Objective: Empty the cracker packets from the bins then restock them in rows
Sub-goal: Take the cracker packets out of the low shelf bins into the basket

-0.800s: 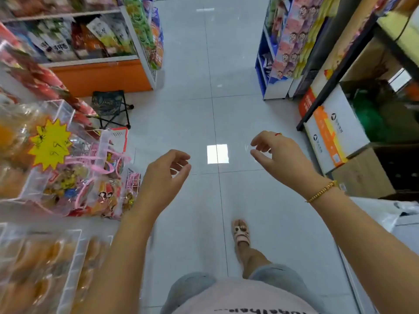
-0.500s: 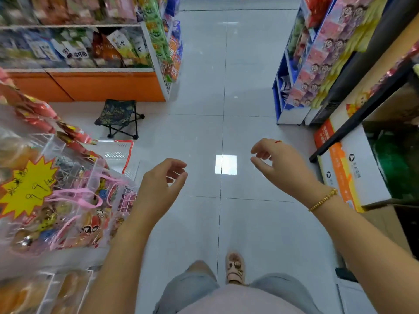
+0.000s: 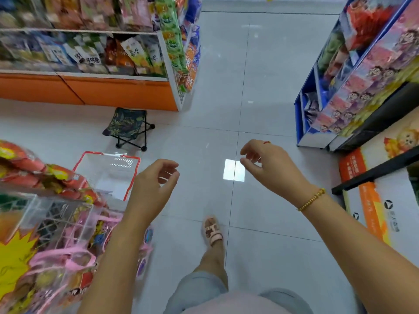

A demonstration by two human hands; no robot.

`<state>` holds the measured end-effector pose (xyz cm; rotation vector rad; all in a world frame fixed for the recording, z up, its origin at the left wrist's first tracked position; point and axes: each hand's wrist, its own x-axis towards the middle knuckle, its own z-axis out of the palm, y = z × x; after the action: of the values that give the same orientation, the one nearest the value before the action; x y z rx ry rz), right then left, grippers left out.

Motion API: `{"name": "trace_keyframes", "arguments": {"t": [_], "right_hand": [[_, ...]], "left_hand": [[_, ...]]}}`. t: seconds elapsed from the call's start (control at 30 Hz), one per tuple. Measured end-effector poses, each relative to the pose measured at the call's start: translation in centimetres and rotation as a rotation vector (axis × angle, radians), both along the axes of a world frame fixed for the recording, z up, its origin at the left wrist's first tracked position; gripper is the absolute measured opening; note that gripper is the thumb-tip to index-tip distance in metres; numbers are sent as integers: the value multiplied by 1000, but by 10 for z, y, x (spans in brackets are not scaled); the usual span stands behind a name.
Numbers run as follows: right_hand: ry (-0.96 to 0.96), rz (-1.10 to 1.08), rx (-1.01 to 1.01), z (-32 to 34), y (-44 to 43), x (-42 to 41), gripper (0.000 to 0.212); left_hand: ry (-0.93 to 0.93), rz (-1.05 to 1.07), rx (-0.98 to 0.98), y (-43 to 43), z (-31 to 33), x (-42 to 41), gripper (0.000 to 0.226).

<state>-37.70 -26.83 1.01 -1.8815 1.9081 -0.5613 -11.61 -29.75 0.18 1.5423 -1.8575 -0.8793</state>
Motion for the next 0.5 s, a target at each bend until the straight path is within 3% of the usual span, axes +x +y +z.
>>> {"name": "trace_keyframes", "arguments": {"t": [0.5], "right_hand": [[28, 78, 19, 14, -269, 39, 17]], "left_hand": [[-4, 85, 15, -251, 3, 45, 15]]}}
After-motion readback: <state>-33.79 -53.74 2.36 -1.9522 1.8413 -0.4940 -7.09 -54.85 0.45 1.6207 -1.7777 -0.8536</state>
